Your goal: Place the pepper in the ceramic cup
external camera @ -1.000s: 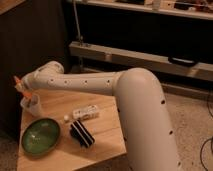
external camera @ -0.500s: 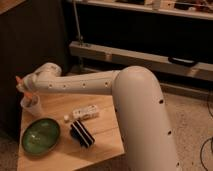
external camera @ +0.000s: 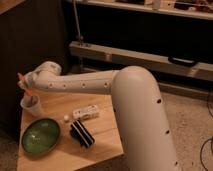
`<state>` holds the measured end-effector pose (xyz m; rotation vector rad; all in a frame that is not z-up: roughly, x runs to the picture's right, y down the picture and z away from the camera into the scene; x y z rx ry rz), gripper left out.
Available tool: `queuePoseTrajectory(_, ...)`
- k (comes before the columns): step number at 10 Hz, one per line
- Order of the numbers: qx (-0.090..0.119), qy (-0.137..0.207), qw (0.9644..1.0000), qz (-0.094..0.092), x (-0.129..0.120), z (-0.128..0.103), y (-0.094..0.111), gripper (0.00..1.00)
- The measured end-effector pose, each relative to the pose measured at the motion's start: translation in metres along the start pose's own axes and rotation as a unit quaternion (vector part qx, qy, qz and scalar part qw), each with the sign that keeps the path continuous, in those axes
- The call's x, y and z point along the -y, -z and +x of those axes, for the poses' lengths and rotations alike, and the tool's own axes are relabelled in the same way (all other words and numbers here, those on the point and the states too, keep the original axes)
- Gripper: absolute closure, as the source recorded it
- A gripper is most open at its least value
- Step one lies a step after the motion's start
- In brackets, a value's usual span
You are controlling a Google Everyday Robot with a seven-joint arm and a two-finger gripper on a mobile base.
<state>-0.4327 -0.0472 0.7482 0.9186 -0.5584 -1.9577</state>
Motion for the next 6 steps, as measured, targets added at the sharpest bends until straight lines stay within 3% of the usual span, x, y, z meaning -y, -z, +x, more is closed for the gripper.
queuePoseTrajectory(2,-0.001,-0.008,0.9999,0.008,0.0009,-0.0029,-0.0023,0.98)
queuePoseTrajectory(6,-0.019,-0.008,0.9994,0.029,0.0044,-0.0092,0.0026,0.6)
